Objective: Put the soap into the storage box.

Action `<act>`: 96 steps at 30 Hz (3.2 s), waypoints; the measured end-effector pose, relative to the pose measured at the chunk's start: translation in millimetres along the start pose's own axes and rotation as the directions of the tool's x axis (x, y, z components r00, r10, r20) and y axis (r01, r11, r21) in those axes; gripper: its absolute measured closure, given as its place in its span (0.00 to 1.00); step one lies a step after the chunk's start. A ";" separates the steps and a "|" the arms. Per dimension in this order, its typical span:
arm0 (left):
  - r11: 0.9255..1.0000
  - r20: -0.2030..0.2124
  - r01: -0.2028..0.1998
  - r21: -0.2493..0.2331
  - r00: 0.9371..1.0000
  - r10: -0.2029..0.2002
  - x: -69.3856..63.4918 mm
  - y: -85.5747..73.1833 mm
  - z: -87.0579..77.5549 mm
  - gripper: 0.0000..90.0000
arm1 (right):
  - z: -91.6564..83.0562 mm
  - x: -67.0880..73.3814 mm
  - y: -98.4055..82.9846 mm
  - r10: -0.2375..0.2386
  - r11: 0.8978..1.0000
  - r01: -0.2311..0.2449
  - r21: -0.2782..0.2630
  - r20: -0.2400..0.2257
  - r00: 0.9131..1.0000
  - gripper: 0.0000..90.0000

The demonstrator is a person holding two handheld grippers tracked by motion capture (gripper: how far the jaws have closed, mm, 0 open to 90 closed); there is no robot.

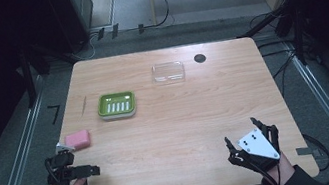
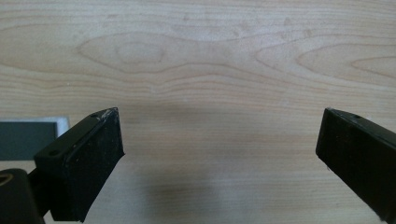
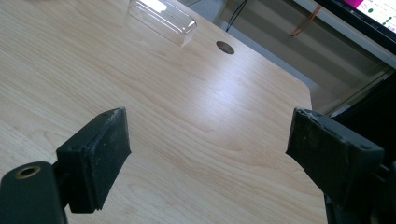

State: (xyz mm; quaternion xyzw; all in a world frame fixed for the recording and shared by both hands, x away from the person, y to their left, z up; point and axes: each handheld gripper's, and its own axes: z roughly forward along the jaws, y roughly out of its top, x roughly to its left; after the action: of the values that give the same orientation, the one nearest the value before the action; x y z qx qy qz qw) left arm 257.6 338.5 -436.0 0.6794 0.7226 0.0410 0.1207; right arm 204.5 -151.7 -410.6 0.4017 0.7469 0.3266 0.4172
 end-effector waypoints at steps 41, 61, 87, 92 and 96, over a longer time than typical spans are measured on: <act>0.999 -0.031 -0.035 0.037 0.999 0.036 12.1 49.8 -0.3 0.00 | 0.1 -0.5 -0.1 0.002 1.000 -0.002 0.000 -0.004 1.000 0.15; 0.999 -0.049 -0.040 0.035 0.998 0.042 13.2 75.2 1.9 0.00 | 0.0 -0.6 -0.3 0.007 1.000 -0.007 0.001 -0.005 1.000 0.15; 0.999 -0.083 -0.013 0.029 0.996 0.016 18.9 114.0 13.7 0.00 | -0.1 -0.8 -0.4 0.007 1.000 -0.007 0.001 -0.006 1.000 0.15; 0.999 -0.100 -0.016 0.041 0.995 0.020 19.4 118.3 18.7 0.00 | -0.1 -0.7 -0.5 0.008 1.000 -0.008 0.002 -0.006 1.000 0.15; 0.999 -0.117 -0.006 0.049 0.993 0.012 19.0 123.1 22.1 0.00 | -0.1 -0.7 -0.4 0.007 1.000 -0.007 0.001 -0.007 1.000 0.15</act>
State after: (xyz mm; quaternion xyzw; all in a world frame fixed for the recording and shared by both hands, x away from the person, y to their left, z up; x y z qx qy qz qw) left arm 381.4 364.1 -432.2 0.6819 0.7261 0.0639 0.0615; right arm 204.5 -152.5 -410.6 0.4034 0.7471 0.3291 0.4133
